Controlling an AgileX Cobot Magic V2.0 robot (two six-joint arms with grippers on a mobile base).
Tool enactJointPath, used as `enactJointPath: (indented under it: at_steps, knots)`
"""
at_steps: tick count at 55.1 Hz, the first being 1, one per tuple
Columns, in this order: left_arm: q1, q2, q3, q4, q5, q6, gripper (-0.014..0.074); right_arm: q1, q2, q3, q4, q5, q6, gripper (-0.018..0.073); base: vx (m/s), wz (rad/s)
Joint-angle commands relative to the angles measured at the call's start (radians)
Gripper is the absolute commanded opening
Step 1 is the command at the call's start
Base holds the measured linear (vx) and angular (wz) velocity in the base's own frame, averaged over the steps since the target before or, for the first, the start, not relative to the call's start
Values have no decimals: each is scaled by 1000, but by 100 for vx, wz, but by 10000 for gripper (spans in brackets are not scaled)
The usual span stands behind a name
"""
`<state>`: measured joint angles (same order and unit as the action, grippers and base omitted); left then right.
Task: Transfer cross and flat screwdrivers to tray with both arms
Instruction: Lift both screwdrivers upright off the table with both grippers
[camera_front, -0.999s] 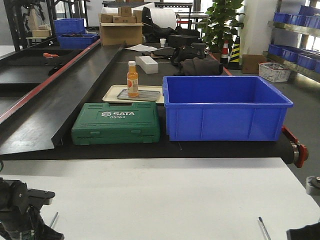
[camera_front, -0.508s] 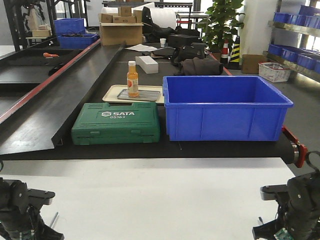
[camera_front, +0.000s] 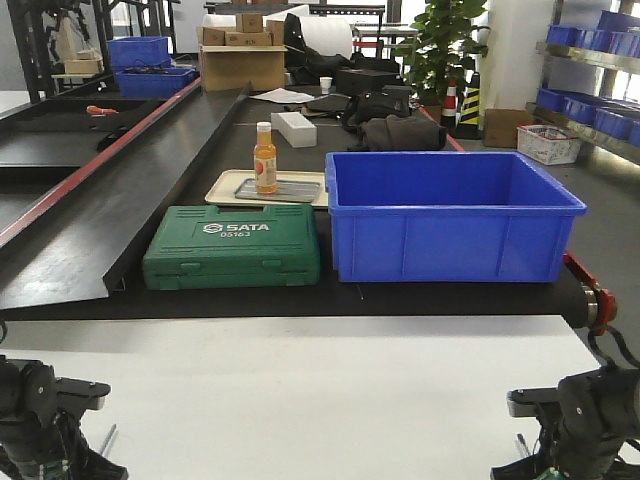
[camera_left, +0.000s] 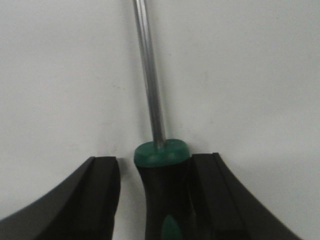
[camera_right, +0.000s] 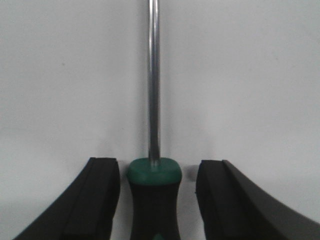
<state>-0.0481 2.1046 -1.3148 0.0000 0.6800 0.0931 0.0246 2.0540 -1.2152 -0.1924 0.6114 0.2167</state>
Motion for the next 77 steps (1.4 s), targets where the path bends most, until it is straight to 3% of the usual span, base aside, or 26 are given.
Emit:
enactJointPath:
  at_steps: [1,25,34,42,46,51,53,69,77]
  knots:
    - [-2,-36,-21,-5,-12,-1,452,-6,-28,-23,-2,-17,-11,431,0,0]
    - [-2,-36,-21,-5,-10,-1,452,-6,-27,-23,22,87,-15,289,0,0]
    - [-2,-36,-21,-5,-8,-1,441,-6,-27,-23,22,118,-15,183,0,0]
    - [-2,-38,-21,-6,4,-1,332,-6,-32,-23,22,117,-15,39,0,0]
    - [-2,-38,-21,-6,9,-1,207,-6,-44,-23,22,104,-19,-15,0,0]
    - [-2,-39,-21,-9,14,-1,20,-6,-67,-23,24,79,-52,-13,0,0]
    - [-3,-42,-21,-9,16,-1,-9,-6,-78,-23,29,71,-66,-12,0,0]
    - [-3,-176,-21,-10,-28,-1,-6,-2,-252,-23,143,12,-170,-11,0,0]
    - [-7,-303,-21,-17,-50,-1,-4,38,-361,-23,182,-1,-243,-11,0,0]
